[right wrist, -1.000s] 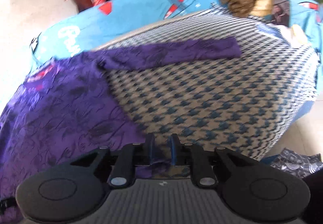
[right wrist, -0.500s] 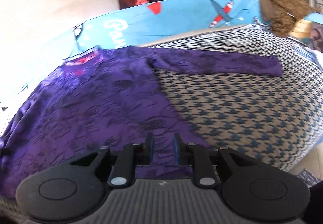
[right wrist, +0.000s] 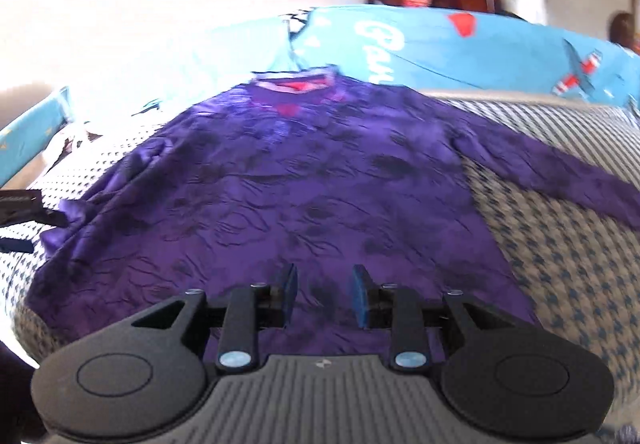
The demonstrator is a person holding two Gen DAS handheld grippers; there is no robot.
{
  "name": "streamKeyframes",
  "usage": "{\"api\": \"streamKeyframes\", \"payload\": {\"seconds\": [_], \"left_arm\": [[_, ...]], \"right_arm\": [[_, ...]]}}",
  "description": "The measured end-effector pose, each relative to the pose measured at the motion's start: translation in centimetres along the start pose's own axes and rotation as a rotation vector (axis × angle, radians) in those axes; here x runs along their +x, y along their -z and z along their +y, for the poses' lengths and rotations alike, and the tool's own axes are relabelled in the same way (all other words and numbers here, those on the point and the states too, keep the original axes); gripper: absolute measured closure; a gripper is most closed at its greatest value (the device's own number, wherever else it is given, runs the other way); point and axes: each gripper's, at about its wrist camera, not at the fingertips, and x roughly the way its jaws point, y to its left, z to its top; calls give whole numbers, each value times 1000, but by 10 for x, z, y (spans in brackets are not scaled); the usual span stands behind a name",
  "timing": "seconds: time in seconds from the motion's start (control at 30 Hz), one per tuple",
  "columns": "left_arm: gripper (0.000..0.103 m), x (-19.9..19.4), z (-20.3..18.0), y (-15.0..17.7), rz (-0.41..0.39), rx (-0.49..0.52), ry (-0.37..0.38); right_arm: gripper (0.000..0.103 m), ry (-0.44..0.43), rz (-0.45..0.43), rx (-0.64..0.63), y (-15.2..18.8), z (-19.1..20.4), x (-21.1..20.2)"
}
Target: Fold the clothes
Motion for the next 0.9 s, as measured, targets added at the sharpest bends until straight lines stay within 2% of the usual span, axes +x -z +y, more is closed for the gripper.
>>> {"api": "streamKeyframes", "payload": {"seconds": [0.17, 0.27, 0.43, 0.53, 0.6, 0.67, 0.8, 0.9], "left_arm": [[0, 18, 11, -9, 41, -62, 33], [0, 33, 12, -13, 75, -91, 35], [3, 45, -4, -17, 55, -40, 10], [22, 50, -13, -18, 40, -6, -41], [40, 52, -19, -21, 31, 11, -66], [49, 53, -20, -24, 25, 19, -93], [61, 53, -27, -28, -7, 82, -188], [63, 53, -34, -31, -34, 135, -266]], "right_arm": [[72, -95, 4, -48, -28, 17, 16], [68, -108, -7, -65, -38, 27, 29], [68, -161, 33, 17, -47, 37, 52], [68, -162, 31, 12, -48, 44, 56], [68, -161, 31, 8, -49, 48, 59], [68, -159, 34, 13, -49, 49, 61], [68, -148, 42, 34, -50, 49, 64], [68, -135, 47, 37, -50, 50, 66]]}}
